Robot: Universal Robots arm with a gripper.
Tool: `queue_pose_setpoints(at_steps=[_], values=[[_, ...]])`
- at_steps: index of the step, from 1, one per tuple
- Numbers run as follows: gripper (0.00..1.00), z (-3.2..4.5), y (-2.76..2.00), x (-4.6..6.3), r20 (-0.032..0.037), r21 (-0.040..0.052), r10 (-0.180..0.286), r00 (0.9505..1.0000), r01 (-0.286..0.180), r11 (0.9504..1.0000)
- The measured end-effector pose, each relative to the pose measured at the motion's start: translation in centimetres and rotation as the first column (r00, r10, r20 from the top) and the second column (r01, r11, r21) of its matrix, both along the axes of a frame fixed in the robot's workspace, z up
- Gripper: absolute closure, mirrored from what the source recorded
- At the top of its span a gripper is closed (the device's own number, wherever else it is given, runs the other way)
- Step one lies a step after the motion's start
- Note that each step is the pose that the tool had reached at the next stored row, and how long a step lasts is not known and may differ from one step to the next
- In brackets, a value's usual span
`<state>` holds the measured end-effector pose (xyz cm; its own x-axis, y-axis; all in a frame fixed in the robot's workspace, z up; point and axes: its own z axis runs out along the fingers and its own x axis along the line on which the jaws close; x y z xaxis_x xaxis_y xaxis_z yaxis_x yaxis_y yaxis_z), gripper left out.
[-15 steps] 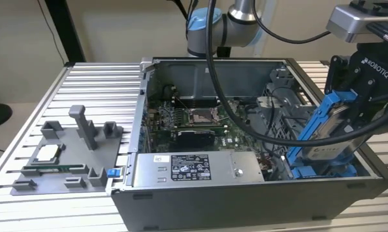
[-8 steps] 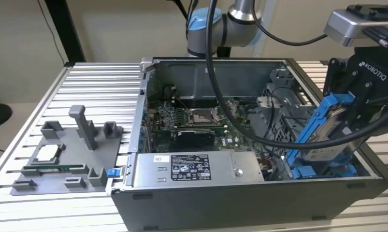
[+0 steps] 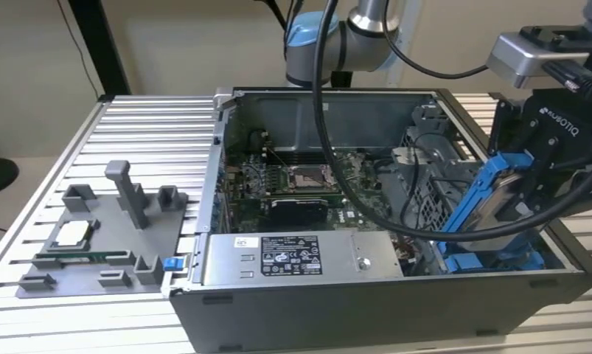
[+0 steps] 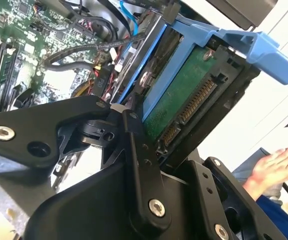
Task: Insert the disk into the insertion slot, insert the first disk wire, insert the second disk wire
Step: 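Insert the disk into the insertion slot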
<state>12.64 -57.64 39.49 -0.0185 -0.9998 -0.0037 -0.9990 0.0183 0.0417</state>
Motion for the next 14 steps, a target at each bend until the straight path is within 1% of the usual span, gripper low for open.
queue_pose_setpoints(at_steps=[9,14], values=[[1.0,-1.39,0.0,0.0,-0.0009,0.0004,0.0,1.0,0.0,1.0],[1.0,-1.76,0.0,0.0,-0.0024,0.0002,0.0,1.0,0.0,1.0]])
